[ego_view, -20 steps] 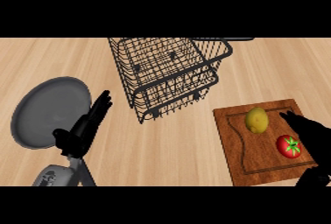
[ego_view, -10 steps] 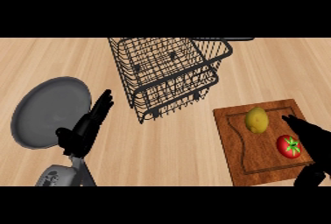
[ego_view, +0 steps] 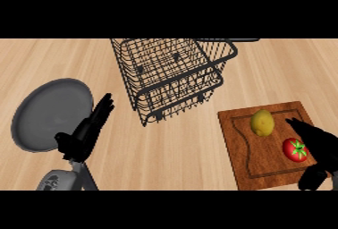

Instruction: Pick the tomato from the cutting board and place it in the tiered basket

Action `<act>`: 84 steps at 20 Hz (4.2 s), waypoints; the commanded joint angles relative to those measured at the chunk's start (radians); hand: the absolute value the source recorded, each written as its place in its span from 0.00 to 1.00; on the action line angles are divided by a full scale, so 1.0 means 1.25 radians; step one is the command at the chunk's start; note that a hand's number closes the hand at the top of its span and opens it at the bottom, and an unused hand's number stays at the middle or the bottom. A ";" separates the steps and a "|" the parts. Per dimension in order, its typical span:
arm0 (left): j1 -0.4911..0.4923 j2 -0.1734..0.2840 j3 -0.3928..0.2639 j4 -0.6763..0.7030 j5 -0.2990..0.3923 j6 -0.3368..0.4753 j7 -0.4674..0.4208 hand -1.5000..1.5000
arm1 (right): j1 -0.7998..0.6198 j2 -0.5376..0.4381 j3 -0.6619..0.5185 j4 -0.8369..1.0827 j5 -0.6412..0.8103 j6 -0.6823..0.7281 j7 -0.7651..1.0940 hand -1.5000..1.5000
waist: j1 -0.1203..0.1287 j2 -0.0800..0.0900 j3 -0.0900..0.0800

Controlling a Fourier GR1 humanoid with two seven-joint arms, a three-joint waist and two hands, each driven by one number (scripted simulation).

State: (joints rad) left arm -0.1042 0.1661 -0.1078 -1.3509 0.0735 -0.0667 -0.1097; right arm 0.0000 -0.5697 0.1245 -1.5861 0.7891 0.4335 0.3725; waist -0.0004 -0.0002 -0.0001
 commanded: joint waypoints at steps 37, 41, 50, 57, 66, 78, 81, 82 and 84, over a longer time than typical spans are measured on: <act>-0.002 -0.002 0.051 0.013 -0.023 -0.033 0.015 0.50 | 0.075 0.455 0.288 -0.492 0.590 -0.470 0.742 1.00 | -0.020 -0.016 -0.008; -0.003 -0.042 0.021 0.015 -0.044 -0.008 0.012 0.50 | -0.013 0.455 0.348 -0.505 0.670 -0.394 0.845 1.00 | -0.002 -0.008 -0.007; -0.043 -0.037 0.018 0.027 -0.042 -0.028 0.019 0.50 | -0.237 0.456 0.258 -0.446 0.639 -0.314 0.891 1.00 | 0.031 0.008 -0.005; -0.042 -0.042 -0.010 0.004 -0.048 -0.046 0.024 0.50 | -0.430 0.456 0.095 -0.304 0.565 -0.301 0.892 1.00 | 0.073 0.010 -0.003; -0.082 -0.051 -0.001 0.023 -0.038 -0.049 0.033 0.50 | -0.687 0.456 -0.049 -0.012 0.460 -0.328 0.892 1.00 | 0.093 0.016 -0.003; -0.109 -0.056 -0.005 0.045 -0.059 -0.039 0.027 0.50 | -0.895 0.456 -0.198 0.319 0.361 -0.540 0.836 1.00 | 0.096 0.024 -0.002; -0.087 -0.046 -0.006 0.034 -0.052 -0.054 0.024 0.50 | -0.911 0.456 -0.252 0.367 0.307 -0.589 0.803 1.00 | 0.094 0.022 -0.001; -0.093 -0.074 -0.015 0.030 -0.049 -0.040 0.033 0.50 | -0.897 0.456 -0.288 0.342 0.288 -0.616 0.822 1.00 | 0.095 0.022 0.000; -0.103 -0.057 -0.009 0.037 -0.052 -0.050 0.032 0.50 | -0.911 0.456 -0.321 0.351 0.243 -0.642 0.845 1.00 | 0.105 0.021 0.000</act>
State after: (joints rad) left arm -0.2217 0.0928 -0.1218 -1.3087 0.0073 -0.1253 -0.0728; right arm -1.1093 -0.0055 -0.2055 -1.1829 1.1731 -0.1874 1.1950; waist 0.1254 0.0272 -0.0010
